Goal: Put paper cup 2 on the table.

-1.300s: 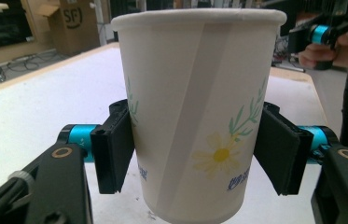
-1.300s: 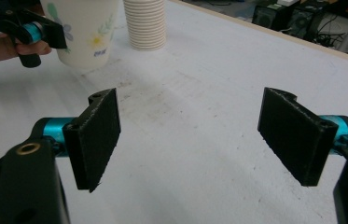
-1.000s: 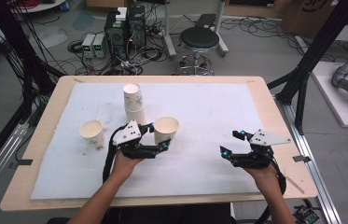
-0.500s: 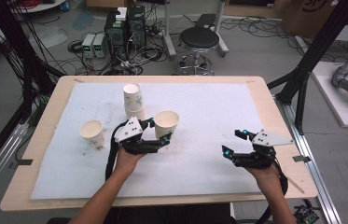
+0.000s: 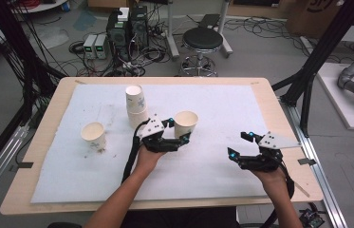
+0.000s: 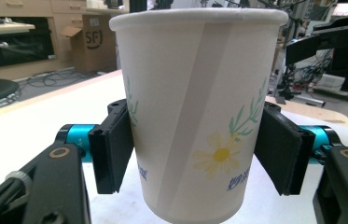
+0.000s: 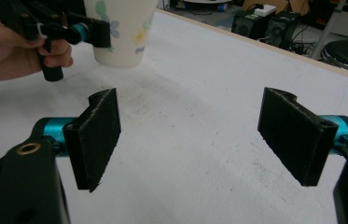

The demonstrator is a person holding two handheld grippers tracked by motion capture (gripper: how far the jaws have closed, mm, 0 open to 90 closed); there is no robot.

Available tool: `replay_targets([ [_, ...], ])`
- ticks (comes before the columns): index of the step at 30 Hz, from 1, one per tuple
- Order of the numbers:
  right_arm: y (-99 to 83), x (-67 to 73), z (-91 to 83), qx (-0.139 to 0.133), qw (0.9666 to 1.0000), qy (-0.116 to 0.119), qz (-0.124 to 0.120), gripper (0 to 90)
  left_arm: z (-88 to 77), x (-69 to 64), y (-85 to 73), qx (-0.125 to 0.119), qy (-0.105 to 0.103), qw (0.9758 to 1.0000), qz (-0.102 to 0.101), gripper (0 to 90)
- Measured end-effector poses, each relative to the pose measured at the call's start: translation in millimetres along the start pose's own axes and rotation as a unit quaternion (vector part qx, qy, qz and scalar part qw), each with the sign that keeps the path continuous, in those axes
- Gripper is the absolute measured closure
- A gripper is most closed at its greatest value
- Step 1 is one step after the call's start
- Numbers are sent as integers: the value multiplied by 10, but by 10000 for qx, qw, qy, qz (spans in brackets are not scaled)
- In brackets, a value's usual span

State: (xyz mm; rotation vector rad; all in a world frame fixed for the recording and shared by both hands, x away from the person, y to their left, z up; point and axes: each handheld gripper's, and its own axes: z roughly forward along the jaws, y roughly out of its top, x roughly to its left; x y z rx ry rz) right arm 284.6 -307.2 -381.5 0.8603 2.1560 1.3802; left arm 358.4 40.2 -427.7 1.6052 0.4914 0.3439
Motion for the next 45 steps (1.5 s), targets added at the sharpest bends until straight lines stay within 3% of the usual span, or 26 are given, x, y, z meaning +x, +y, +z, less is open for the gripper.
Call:
replay_targets([
  [5,-11,8,-24,-17,10000,13,8,217,158,-26,-63,185,7,9998,-44,330],
  [10,-33,-3,-21,23,10000,35,7,217,287,-67,-129,632,64,9980,25,330],
  [16,-20,17,-10,13,10000,67,-28,217,357,-111,-182,1181,197,9927,154,332],
  [24,-15,27,8,51,9999,108,-31,217,370,-105,-239,1659,199,9858,183,333],
  [30,-14,27,-2,39,9999,103,-44,217,351,-115,-229,1734,236,9844,200,334],
  [38,-8,37,-4,49,9999,120,-62,217,238,-149,-220,2006,280,9786,360,334],
  [45,-1,39,6,56,9999,143,-63,217,185,-150,-248,2089,307,9770,296,327],
])
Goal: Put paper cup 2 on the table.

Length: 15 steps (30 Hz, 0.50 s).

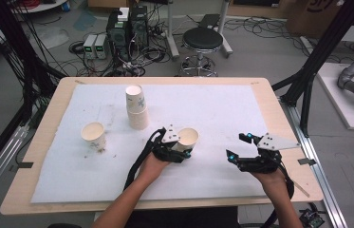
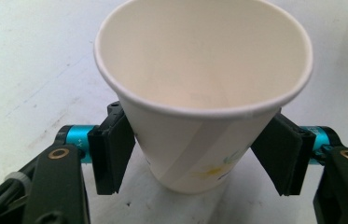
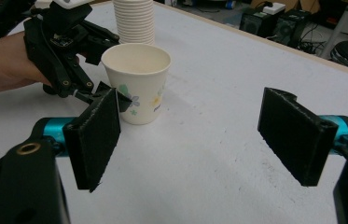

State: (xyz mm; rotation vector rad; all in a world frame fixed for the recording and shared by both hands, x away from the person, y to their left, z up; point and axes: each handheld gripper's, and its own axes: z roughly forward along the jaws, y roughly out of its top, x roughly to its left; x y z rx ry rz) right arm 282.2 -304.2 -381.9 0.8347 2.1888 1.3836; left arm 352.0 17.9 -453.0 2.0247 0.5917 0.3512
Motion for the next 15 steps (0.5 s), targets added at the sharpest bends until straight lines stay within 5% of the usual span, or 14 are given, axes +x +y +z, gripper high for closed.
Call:
replay_targets([
  [9,-2,4,9,36,10000,33,1,217,-26,19,-36,-73,-71,9999,-91,300],
  [15,-7,-2,16,49,10000,50,15,217,-152,76,-98,-445,-285,9979,-373,195],
])
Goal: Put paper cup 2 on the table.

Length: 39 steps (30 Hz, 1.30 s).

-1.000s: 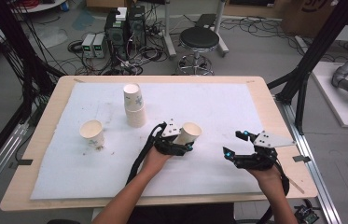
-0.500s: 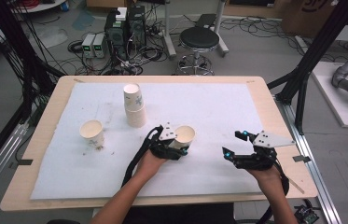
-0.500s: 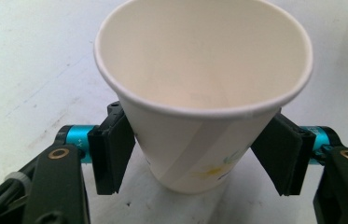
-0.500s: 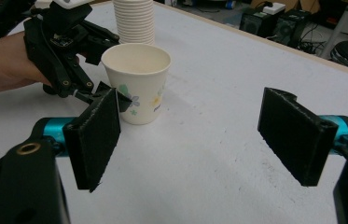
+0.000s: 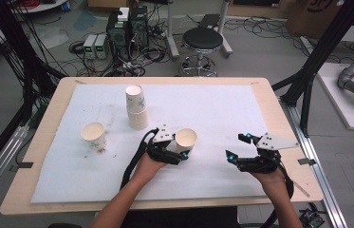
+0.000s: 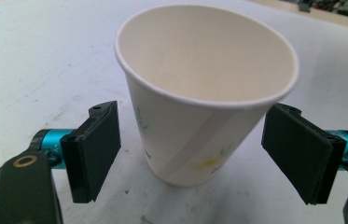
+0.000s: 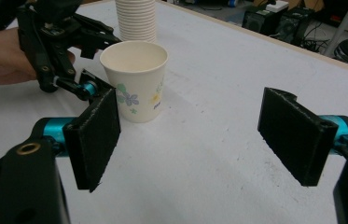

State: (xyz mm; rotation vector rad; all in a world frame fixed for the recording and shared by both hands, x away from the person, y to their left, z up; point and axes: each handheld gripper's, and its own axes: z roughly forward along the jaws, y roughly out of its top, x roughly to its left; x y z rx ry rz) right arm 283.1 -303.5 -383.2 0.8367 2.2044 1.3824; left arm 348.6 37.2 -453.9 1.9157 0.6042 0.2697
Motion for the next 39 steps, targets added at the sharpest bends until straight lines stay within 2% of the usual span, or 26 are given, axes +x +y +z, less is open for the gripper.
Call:
replay_targets([
  [4,-9,-18,9,14,10000,-6,-5,217,-174,40,-8,-260,-92,9996,-42,183],
  [7,-16,-32,9,43,10000,-32,-4,217,-348,73,-12,-582,-62,9983,-61,183],
  [10,-25,-33,17,94,9999,-83,-30,217,-509,114,-22,-824,44,9966,-71,183],
  [14,-32,-32,26,135,9998,-128,-46,217,-759,190,-56,-1098,304,9934,-94,176],
  [20,-34,-21,43,163,9997,-145,-74,217,-992,252,-116,-1262,582,9902,-104,166],
  [28,-17,14,29,99,9998,-161,-101,216,-1196,260,-183,-1423,720,9871,-137,166],
  [33,0,44,13,57,9998,-177,-83,213,-1278,248,-203,-1544,790,9847,-169,165],
  [39,17,56,35,83,9998,-154,-117,213,-1318,234,-229,-1582,855,9835,-190,165],
])
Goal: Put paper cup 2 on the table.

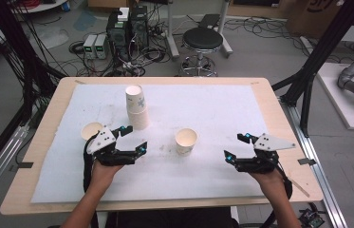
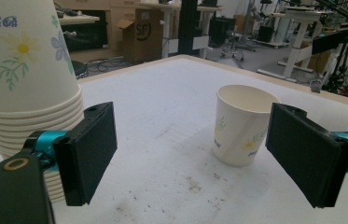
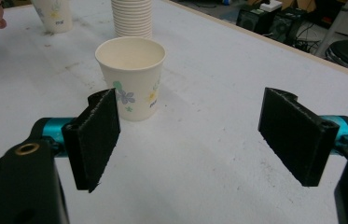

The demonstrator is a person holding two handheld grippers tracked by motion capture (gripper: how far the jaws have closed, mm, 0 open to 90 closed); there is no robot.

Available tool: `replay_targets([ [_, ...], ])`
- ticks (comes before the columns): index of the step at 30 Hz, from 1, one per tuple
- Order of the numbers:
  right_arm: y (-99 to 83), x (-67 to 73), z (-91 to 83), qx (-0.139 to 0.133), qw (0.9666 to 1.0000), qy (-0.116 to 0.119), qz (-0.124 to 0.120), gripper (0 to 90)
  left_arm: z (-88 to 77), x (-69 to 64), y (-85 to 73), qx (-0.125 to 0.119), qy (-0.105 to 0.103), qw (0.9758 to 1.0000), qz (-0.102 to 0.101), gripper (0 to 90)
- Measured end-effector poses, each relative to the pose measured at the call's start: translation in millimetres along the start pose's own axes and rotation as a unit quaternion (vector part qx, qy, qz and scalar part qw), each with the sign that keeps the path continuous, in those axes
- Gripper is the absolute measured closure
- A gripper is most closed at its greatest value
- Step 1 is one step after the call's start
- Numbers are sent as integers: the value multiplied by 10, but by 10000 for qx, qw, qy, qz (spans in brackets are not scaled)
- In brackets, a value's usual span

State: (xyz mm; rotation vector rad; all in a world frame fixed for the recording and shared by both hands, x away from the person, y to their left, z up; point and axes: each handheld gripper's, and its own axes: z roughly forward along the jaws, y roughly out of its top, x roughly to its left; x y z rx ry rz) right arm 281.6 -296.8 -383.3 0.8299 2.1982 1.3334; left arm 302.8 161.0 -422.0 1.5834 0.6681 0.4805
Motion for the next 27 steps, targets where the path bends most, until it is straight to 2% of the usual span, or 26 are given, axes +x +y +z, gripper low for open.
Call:
replay_targets([
  [15,23,21,20,-42,10000,30,-82,213,-53,4,7,-28,51,10000,38,167],
  [27,17,4,15,-62,9999,33,-89,213,-29,4,-8,23,60,10000,61,168],
])
